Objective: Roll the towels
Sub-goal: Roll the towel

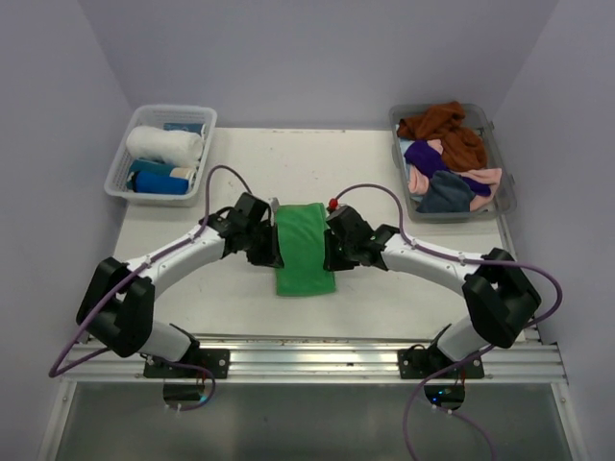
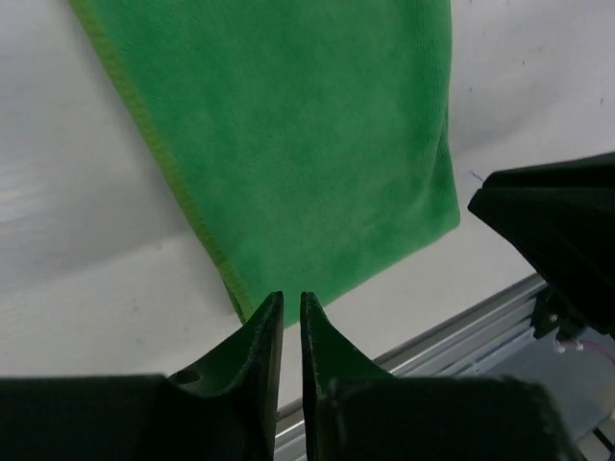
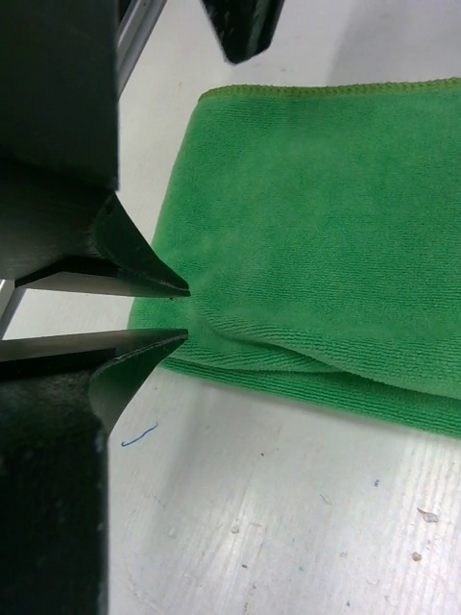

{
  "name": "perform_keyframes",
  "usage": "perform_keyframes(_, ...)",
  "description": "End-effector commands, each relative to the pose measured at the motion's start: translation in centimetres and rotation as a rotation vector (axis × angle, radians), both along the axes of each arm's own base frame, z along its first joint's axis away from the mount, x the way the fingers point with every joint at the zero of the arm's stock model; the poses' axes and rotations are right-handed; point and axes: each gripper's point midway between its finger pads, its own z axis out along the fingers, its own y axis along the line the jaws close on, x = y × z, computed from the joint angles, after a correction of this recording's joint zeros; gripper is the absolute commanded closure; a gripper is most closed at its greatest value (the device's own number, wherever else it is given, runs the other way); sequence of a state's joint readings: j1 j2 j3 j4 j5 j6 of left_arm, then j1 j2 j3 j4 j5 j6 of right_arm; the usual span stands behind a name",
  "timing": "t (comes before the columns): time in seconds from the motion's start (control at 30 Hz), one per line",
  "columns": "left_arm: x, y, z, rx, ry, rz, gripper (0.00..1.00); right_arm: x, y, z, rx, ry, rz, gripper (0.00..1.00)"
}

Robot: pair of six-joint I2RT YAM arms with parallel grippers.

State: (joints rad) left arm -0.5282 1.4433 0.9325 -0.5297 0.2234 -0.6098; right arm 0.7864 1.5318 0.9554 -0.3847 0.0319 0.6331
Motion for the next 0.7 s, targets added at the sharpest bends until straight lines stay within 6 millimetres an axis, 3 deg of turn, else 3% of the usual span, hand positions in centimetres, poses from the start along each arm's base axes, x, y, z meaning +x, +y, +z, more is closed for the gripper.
perform_keyframes(0.0, -1.2, -3.1, 0.3, -0.158, 0.016, -0.059, 0.84, -0.5, 0.7, -0.3, 0.029, 0.014, -0.01, 0.77)
perform_keyframes(0.13, -2.0, -3.4, -0.9, -0.159, 0.041, -0.086, 0.85, -1.0, 0.3, -1.6, 0.015, 0.034, -0.017, 0.82)
perform_keyframes(0.27, -2.4, -2.0, -4.2, -0.06, 0.095, -0.076, 0.87, -1.7, -0.4, -4.2, -0.025, 0.08, -0.029, 0.88)
perform_keyframes(0.4, -2.6, -1.0, -6.0, 0.011, 0.118, -0.072, 0.88, -2.5, -1.0, -5.9, -0.053, 0.124, -0.033, 0.92)
perform_keyframes(0.53, -1.9, -0.7, -4.5, 0.031, 0.082, -0.06, 0.89, -2.1, -1.3, -4.1, -0.045, 0.077, -0.039, 0.92)
perform_keyframes(0.67, -1.1, -0.2, -0.5, 0.017, -0.028, -0.023, 0.81, -2.2, -1.5, -2.9, -0.031, 0.058, -0.043, 0.9)
